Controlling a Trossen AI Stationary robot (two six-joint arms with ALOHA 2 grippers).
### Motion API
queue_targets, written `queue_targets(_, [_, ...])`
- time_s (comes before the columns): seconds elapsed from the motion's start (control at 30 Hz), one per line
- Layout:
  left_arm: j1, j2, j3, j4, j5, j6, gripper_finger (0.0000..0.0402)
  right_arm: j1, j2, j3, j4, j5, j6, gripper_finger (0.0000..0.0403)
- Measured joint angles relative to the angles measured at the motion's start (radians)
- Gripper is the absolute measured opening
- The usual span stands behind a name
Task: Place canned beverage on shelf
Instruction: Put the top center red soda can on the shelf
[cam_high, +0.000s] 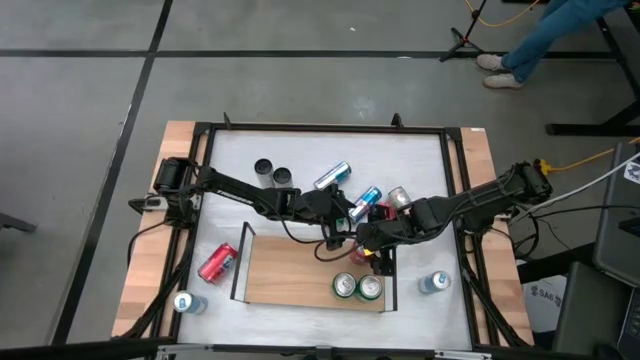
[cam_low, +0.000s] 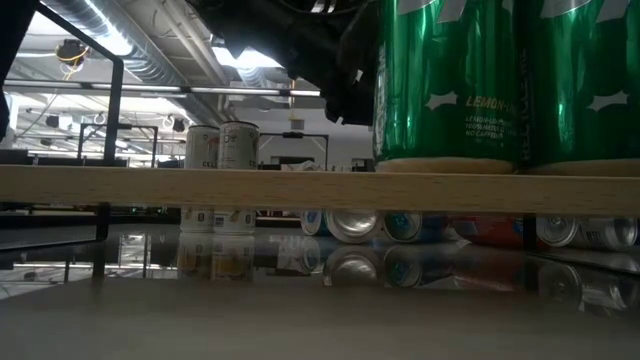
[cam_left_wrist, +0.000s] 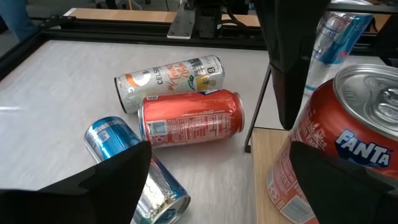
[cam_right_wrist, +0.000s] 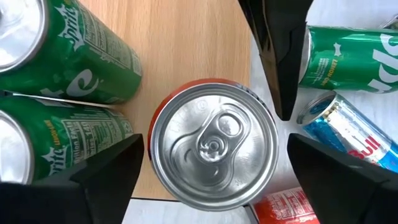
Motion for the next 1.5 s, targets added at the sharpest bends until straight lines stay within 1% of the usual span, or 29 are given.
queue_targets(0.1, [0.000,0.000,0.000,0.000,0.000,0.000,0.0377,0.000,-0.005,0.004,-0.008,-0.001,0.000,0.0383])
queue_targets(0.23, [0.000,0.000,0.000,0.000,0.000,0.000,0.0377,0.000,-0.014,0.049,-0.044,-0.017,-0.007,0.0383])
queue_targets(0.4, [-0.004,0.000,0.000,0.001,0.000,0.000,0.0377,0.000,-0.015,0.117,-0.100,-0.017,-0.047,0.0383])
queue_targets(0.53, [-0.018,0.000,0.000,0.022,0.000,0.000,0.0377,0.000,-0.015,0.131,-0.100,-0.007,-0.079,0.0383])
queue_targets(0.9, [-0.040,-0.001,0.000,0.028,-0.001,0.000,0.0377,0.000,-0.015,0.131,-0.109,0.116,-0.082,0.0383])
queue_targets(1.13, [-0.040,-0.001,0.000,0.030,0.000,0.000,0.0377,0.000,-0.015,0.131,-0.136,0.252,-0.083,0.0383])
queue_targets(1.4, [-0.040,-0.001,0.000,0.030,0.000,0.000,0.0377,0.000,-0.013,0.131,-0.164,0.274,-0.083,0.0383])
queue_targets(1.5, [-0.040,-0.001,0.000,0.030,0.000,0.000,0.0377,0.000,-0.006,0.131,-0.164,0.310,-0.082,0.0383])
